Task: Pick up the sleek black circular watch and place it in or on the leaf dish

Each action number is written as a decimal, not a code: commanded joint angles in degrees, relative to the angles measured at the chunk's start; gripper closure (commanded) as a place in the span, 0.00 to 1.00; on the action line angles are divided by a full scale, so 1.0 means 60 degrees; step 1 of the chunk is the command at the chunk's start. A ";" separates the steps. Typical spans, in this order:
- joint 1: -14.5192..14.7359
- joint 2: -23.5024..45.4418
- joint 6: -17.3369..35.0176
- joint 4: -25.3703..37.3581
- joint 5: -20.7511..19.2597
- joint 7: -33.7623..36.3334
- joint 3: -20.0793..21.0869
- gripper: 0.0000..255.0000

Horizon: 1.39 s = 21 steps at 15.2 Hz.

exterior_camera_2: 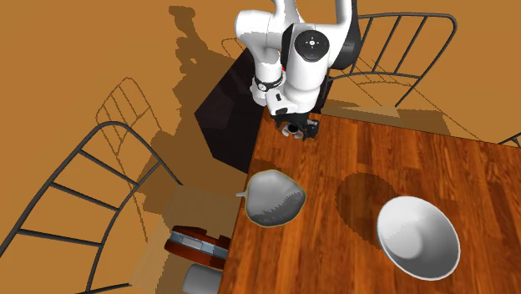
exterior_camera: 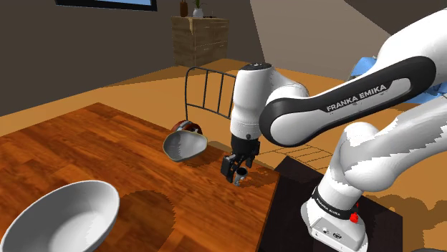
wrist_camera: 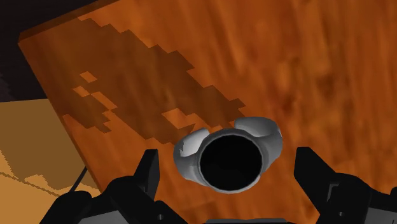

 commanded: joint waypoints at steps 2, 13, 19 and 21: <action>0.0003 0.0005 0.0010 -0.0003 0.0004 0.0004 0.0006 0.00; 0.0003 0.0005 0.0010 -0.0003 0.0004 0.0004 0.0006 1.00; -0.0005 -0.0509 -0.0981 0.0478 -0.0165 0.0014 -0.0258 1.00; -0.0013 -0.0647 -0.1295 0.0655 -0.0225 0.0019 -0.0341 1.00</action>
